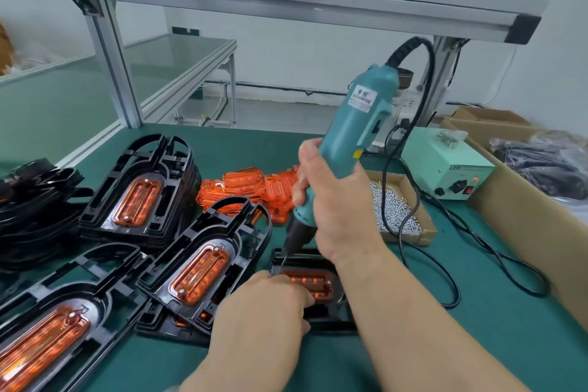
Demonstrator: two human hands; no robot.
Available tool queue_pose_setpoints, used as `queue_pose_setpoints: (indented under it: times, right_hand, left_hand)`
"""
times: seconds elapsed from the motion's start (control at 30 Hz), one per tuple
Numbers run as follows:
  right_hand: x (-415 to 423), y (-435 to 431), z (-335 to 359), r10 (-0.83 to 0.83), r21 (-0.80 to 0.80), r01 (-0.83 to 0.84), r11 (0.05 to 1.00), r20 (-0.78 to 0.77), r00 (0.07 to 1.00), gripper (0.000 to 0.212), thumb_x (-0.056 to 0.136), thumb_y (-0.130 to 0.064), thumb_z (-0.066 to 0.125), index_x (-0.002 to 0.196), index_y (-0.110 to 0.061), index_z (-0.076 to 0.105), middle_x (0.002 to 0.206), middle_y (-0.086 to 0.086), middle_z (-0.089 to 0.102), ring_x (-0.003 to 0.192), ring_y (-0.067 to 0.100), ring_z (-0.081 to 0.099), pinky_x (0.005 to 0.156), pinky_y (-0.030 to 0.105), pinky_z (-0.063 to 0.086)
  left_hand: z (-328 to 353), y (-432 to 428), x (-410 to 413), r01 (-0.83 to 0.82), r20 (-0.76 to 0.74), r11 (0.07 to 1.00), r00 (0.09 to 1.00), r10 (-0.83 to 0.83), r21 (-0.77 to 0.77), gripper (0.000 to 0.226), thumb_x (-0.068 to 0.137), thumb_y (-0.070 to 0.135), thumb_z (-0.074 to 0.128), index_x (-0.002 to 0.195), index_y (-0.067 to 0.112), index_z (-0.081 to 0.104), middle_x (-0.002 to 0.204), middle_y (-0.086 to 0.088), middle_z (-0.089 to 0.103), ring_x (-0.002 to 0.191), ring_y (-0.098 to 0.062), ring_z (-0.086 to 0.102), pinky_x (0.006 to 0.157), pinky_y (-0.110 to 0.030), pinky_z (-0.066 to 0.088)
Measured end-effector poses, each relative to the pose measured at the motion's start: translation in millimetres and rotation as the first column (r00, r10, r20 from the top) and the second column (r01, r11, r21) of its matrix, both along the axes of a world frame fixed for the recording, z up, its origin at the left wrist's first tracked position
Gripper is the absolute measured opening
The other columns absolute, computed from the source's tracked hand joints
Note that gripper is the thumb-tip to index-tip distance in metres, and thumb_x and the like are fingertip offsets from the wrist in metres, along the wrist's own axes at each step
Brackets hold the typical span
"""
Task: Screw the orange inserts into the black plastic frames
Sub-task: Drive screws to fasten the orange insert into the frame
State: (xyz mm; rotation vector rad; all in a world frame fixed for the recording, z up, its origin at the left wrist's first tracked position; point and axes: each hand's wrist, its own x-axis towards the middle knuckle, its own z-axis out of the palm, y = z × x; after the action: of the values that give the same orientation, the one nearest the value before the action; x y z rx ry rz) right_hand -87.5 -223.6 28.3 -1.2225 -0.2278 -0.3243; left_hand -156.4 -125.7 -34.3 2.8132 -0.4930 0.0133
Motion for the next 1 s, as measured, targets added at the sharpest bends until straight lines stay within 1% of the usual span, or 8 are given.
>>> queue_pose_setpoints:
  times: [0.13, 0.3, 0.5, 0.6, 0.67, 0.77, 0.87, 1.0]
  right_hand:
    - [-2, -10, 17, -0.024, 0.019, 0.024, 1.000, 0.005, 1.000, 0.014, 0.092, -0.020, 0.066, 0.083, -0.018, 0.054, 0.051, -0.004, 0.049, 0.041, 0.012, 0.045, 0.044, 0.021, 0.040]
    - [-12, -21, 21, -0.027, 0.134, 0.043, 0.990, -0.118, 0.993, 0.018, 0.092, -0.021, 0.064, 0.080, -0.017, 0.051, 0.054, -0.003, 0.048, 0.039, 0.011, 0.044, 0.042, 0.020, 0.038]
    - [-34, -63, 34, -0.011, 0.171, 0.059, 0.984, -0.269, 0.963, 0.045, 0.065, -0.039, 0.069, 0.099, -0.014, 0.051, 0.058, -0.001, 0.053, 0.045, 0.011, 0.049, 0.043, 0.019, 0.044]
    - [-48, -96, 44, -0.075, 0.055, 0.101, 0.993, -0.362, 0.929, 0.028, 0.079, -0.038, 0.061, 0.094, -0.015, 0.053, 0.061, 0.000, 0.057, 0.051, 0.014, 0.054, 0.050, 0.024, 0.047]
    - [-60, -116, 46, -0.125, -0.027, 0.125, 0.992, -0.426, 0.896, 0.014, 0.095, -0.025, 0.050, 0.091, -0.013, 0.056, 0.062, 0.002, 0.059, 0.055, 0.018, 0.055, 0.056, 0.029, 0.046]
    - [-80, -135, 39, -0.225, -0.268, 0.101, 0.958, -0.484, 0.846, 0.016, 0.099, -0.010, 0.045, 0.091, -0.010, 0.060, 0.068, 0.004, 0.064, 0.055, 0.017, 0.061, 0.060, 0.032, 0.047]
    - [-98, -151, 20, -0.342, -0.603, -0.006, 0.798, -0.461, 0.819, 0.009, 0.096, -0.009, 0.055, 0.096, -0.012, 0.064, 0.076, 0.007, 0.063, 0.060, 0.013, 0.064, 0.064, 0.033, 0.046]
    - [-115, -166, -6, -0.472, -0.827, -0.084, 0.556, -0.397, 0.787, 0.022, 0.090, -0.024, 0.065, 0.110, -0.031, 0.061, 0.079, -0.002, 0.070, 0.071, 0.015, 0.067, 0.068, 0.032, 0.049]
  left_hand:
    - [2, 1, -1, 0.007, 0.003, 1.000, 1.000, -0.007, -0.005, 0.037, 0.091, 0.041, 0.052, 0.127, 0.042, 0.050, 0.122, 0.014, 0.053, 0.116, -0.008, 0.040, 0.089, -0.028, 0.047]
    - [5, 1, -4, 0.010, 0.028, 0.999, 1.000, -0.009, -0.034, 0.037, 0.090, 0.042, 0.051, 0.127, 0.041, 0.051, 0.121, 0.015, 0.053, 0.114, -0.007, 0.041, 0.089, -0.027, 0.046]
    - [4, 5, -6, 0.017, 0.043, 0.996, 0.999, -0.013, -0.089, 0.040, 0.090, 0.048, 0.050, 0.130, 0.045, 0.047, 0.121, 0.022, 0.050, 0.113, -0.003, 0.038, 0.091, -0.027, 0.045]
    - [2, 5, -7, 0.018, 0.055, 0.995, 0.998, -0.013, -0.096, 0.039, 0.091, 0.049, 0.049, 0.130, 0.045, 0.047, 0.120, 0.021, 0.051, 0.114, -0.002, 0.038, 0.090, -0.026, 0.045]
    - [1, 6, -7, 0.017, 0.052, 0.995, 0.999, -0.012, -0.099, 0.039, 0.090, 0.049, 0.050, 0.129, 0.045, 0.047, 0.120, 0.022, 0.051, 0.114, -0.002, 0.038, 0.091, -0.026, 0.044]
    - [1, 5, -7, 0.018, 0.053, 0.995, 0.999, -0.013, -0.102, 0.039, 0.090, 0.049, 0.051, 0.128, 0.045, 0.047, 0.120, 0.022, 0.051, 0.114, -0.002, 0.040, 0.092, -0.028, 0.045]
    - [1, 5, -6, 0.023, 0.056, 0.995, 0.998, -0.017, -0.101, 0.039, 0.090, 0.049, 0.050, 0.129, 0.045, 0.047, 0.121, 0.022, 0.051, 0.115, -0.002, 0.040, 0.091, -0.027, 0.045]
    - [1, 6, -6, 0.034, 0.062, 0.995, 0.998, -0.028, -0.096, 0.040, 0.090, 0.049, 0.051, 0.129, 0.044, 0.047, 0.122, 0.021, 0.051, 0.115, -0.004, 0.041, 0.091, -0.026, 0.044]
